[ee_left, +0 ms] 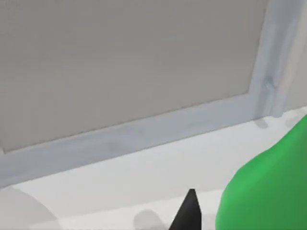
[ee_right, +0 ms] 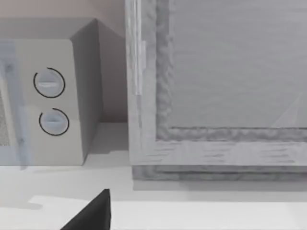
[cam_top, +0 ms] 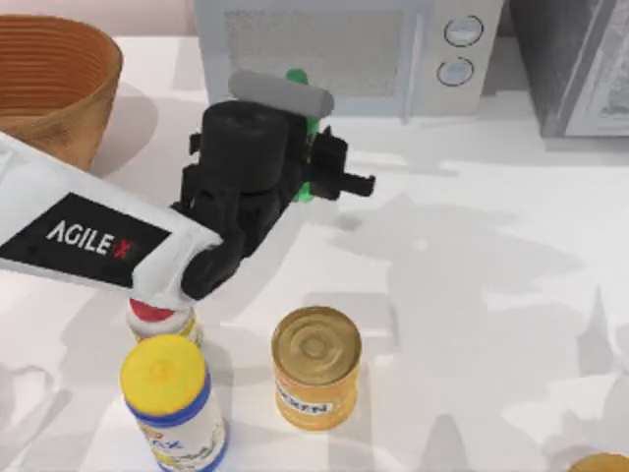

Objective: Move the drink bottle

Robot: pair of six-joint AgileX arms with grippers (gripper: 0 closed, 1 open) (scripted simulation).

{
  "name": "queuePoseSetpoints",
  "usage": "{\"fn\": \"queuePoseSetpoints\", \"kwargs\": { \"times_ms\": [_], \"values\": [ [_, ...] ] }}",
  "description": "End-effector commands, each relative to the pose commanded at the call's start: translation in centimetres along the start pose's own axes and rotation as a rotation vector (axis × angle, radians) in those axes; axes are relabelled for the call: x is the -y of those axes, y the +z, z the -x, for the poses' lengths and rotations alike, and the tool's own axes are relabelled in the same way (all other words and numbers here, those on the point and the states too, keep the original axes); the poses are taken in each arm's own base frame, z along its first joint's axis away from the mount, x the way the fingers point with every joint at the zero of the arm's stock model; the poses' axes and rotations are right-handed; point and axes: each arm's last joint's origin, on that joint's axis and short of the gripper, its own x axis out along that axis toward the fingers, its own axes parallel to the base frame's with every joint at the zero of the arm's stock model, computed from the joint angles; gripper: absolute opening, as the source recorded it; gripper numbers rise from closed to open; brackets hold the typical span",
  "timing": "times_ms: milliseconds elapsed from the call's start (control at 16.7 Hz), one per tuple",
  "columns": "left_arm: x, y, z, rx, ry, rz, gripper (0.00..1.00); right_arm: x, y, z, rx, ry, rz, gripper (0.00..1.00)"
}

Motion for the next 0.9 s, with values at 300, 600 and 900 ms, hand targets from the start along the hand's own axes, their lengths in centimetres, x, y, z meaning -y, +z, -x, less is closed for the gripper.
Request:
{"fn": "queuePoseSetpoints", "kwargs": {
  "times_ms": [300,600,900],
  "values": [
    [-5.7,-1.2,6.7,-0.011,0.23,0.083,0.0,0.0,0.0,0.0,0.0,0.0,0.0,1.0],
    [-7.8,-3.3,10.4,-0.059,0.326,0.1,0.0,0.0,0.0,0.0,0.0,0.0,0.0,1.0],
    [-7.7,-3.4,10.3,-0.065,0.324,0.095,0.0,0.0,0.0,0.0,0.0,0.0,0.0,1.0]
  ]
}}
